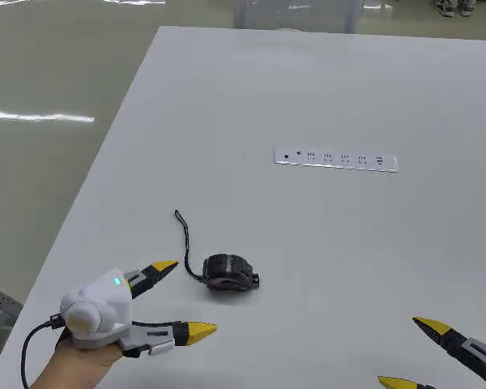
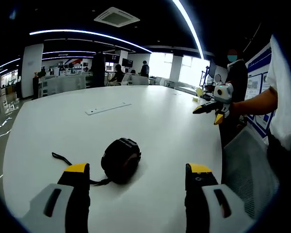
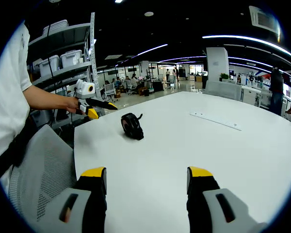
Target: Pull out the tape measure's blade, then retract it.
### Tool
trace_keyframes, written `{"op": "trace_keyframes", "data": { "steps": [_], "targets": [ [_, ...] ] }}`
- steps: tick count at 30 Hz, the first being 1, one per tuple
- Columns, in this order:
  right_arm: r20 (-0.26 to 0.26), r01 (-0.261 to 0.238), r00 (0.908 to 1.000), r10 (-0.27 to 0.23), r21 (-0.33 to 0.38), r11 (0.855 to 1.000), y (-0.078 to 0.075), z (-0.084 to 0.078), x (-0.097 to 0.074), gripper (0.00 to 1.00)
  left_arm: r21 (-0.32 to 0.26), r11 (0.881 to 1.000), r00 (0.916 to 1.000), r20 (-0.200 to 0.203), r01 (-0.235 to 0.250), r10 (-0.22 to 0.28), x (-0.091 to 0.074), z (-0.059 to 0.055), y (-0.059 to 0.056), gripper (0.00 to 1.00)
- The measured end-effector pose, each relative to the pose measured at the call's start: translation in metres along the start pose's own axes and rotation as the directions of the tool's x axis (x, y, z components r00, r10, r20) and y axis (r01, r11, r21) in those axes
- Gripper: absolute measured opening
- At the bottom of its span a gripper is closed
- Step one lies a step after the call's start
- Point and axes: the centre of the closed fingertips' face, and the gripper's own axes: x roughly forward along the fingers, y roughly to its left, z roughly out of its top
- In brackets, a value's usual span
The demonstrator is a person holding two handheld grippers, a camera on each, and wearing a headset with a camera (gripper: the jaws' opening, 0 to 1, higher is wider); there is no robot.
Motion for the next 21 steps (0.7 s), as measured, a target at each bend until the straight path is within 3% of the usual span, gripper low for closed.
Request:
{"op": "trace_keyframes", "data": {
  "steps": [7,15,21],
  "targets": [
    [0.000,-0.021,0.9998,0.021,-0.004,1.000,-0.001,0.002,0.007,0.67,-0.002,1.000,0.9998,-0.012,0.017,-0.017,0.009,0.000,0.006,0.78],
    [0.006,-0.046,0.9989,0.046,-0.008,0.999,-0.002,0.004,0.016,0.66,0.044,0.998,0.9982,-0.045,0.041,-0.039,0.020,0.000,0.011,0.76],
    [0.008,-0.063,0.9980,0.063,-0.015,0.998,-0.004,0.006,0.021,0.66,0.055,0.997,0.9972,-0.044,0.062,-0.060,0.027,-0.002,0.015,0.73]
  ]
}}
